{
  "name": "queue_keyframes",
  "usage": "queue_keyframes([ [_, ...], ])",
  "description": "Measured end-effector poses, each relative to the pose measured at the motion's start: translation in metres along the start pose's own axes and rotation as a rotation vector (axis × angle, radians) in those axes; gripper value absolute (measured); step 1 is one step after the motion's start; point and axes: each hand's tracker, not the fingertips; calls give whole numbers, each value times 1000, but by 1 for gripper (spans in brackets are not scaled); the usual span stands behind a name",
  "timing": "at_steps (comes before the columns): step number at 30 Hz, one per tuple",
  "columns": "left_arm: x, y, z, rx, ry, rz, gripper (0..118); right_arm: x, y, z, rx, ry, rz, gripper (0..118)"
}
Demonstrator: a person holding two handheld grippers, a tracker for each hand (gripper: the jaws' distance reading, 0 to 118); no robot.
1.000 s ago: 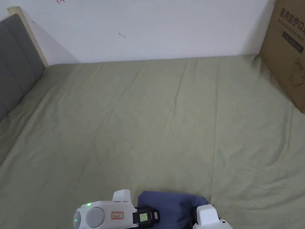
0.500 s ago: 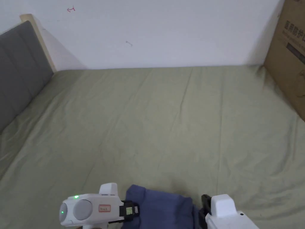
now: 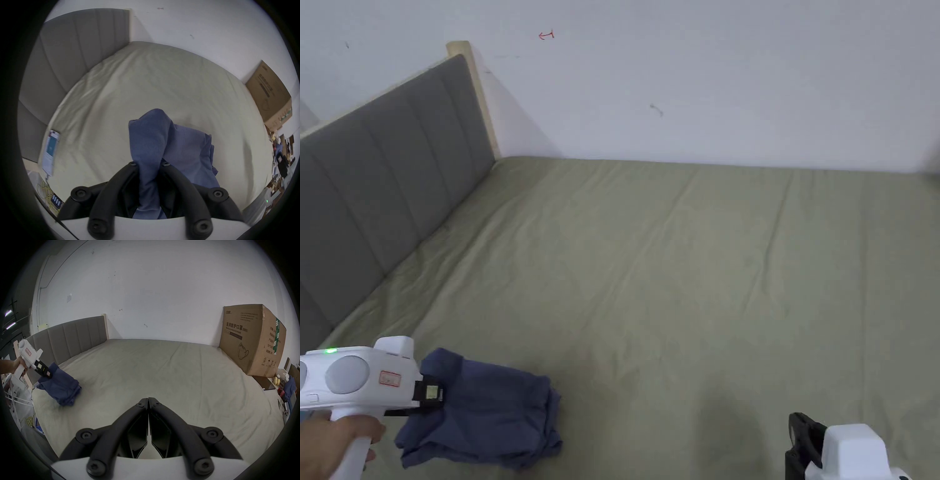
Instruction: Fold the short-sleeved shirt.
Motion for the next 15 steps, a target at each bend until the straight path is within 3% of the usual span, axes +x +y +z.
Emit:
queue_keyframes([
  [12, -30, 8, -39, -110, 93, 17, 16, -5, 3, -17, -30, -17, 4, 0],
  [13, -29, 7, -38, -106, 97, 27, 21, -3, 5, -16, -31, -20, 1, 0],
  [15, -26, 8, -30, -102, 119, 33, 43, 1, 7, -11, -24, -20, -7, 0],
])
